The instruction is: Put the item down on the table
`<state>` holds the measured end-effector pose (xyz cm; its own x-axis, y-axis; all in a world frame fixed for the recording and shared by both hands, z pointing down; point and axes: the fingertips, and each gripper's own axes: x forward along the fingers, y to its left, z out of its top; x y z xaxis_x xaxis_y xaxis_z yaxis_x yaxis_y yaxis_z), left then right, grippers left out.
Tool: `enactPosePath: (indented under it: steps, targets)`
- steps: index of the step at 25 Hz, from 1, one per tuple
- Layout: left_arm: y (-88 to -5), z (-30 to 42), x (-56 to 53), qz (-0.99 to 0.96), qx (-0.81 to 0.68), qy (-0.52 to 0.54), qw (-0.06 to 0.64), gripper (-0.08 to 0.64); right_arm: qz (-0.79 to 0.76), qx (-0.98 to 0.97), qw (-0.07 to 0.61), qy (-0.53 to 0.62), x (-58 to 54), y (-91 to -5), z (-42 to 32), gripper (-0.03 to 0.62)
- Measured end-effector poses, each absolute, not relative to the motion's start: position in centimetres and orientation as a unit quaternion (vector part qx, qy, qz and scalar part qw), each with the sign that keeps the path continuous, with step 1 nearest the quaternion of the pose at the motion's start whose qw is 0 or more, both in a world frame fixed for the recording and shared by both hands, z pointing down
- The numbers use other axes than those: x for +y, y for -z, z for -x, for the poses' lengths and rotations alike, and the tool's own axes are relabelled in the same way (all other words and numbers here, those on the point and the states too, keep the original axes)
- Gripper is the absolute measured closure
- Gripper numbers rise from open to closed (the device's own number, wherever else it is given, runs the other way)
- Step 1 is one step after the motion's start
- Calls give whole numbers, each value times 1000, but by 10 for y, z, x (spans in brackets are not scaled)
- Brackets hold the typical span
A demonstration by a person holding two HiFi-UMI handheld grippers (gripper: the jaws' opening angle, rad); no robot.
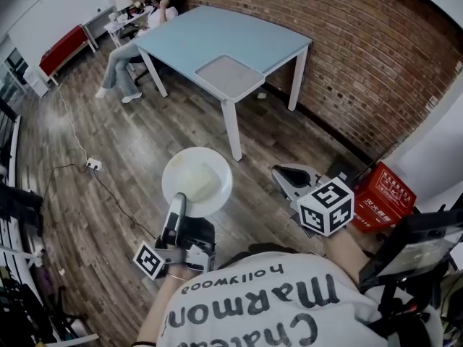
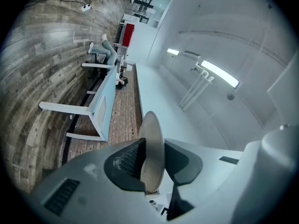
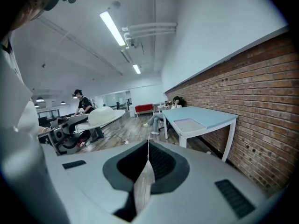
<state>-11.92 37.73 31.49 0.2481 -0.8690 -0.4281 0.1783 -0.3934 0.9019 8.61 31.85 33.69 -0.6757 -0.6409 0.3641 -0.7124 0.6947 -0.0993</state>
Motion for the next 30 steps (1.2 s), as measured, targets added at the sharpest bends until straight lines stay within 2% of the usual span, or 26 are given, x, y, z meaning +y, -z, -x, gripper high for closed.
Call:
enactPosePath:
  steps: [7,13,30]
  targets:
    - [-328,141,375,-625,-269,546,488,477,-398,-901,125,-118,320,-341,-76,581]
    - [-345,142,359,-619,-273,540,501,477,-398,-898,134,-134,305,-357,-75,581]
    - [-353,151,209,-596,-298,563,490,477,-359,-908,170,-129,137,-369,-69,581]
